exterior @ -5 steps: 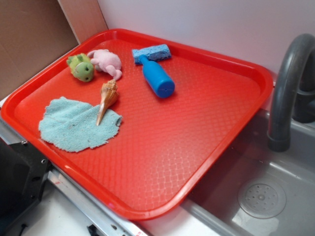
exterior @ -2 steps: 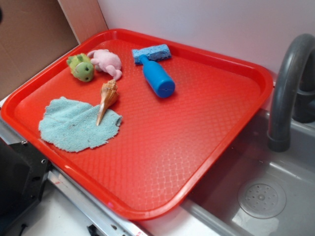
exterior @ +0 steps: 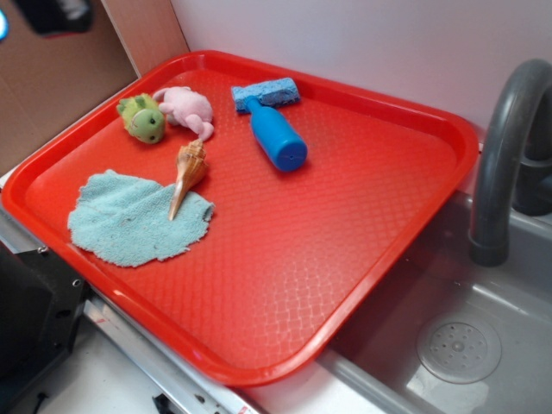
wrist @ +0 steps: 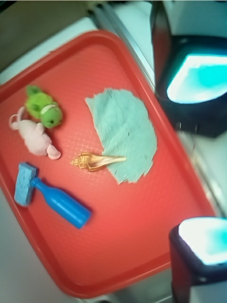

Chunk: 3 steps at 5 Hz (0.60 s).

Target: Grab the blue bottle.

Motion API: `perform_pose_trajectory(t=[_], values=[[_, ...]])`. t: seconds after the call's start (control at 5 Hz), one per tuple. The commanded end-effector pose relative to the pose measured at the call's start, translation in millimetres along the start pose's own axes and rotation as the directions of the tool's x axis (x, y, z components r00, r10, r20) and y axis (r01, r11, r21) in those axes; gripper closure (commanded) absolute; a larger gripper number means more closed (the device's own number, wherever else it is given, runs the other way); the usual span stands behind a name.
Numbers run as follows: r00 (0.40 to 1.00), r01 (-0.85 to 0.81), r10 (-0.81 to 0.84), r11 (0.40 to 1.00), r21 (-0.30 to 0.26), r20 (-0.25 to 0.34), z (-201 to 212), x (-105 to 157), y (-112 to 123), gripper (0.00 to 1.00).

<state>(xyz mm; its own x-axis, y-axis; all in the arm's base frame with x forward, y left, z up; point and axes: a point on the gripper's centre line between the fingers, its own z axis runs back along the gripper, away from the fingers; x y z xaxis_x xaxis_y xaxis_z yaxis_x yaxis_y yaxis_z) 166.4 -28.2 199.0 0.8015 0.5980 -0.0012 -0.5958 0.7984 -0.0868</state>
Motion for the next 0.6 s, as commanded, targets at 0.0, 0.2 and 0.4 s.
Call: perform_pose_trajectory(t=[0.0,0.2,0.4], values=[[0.953,-0.275,0.283,0.958,-0.081,0.105,-43,49,-27,0.00],[0.926,-0.351,0.351,0.936,-0.026,0.137,-74,73,-37,0.00],[0.912,-0.375,0.365,0.927,0.021,0.187,-100,91,-51,0.00]])
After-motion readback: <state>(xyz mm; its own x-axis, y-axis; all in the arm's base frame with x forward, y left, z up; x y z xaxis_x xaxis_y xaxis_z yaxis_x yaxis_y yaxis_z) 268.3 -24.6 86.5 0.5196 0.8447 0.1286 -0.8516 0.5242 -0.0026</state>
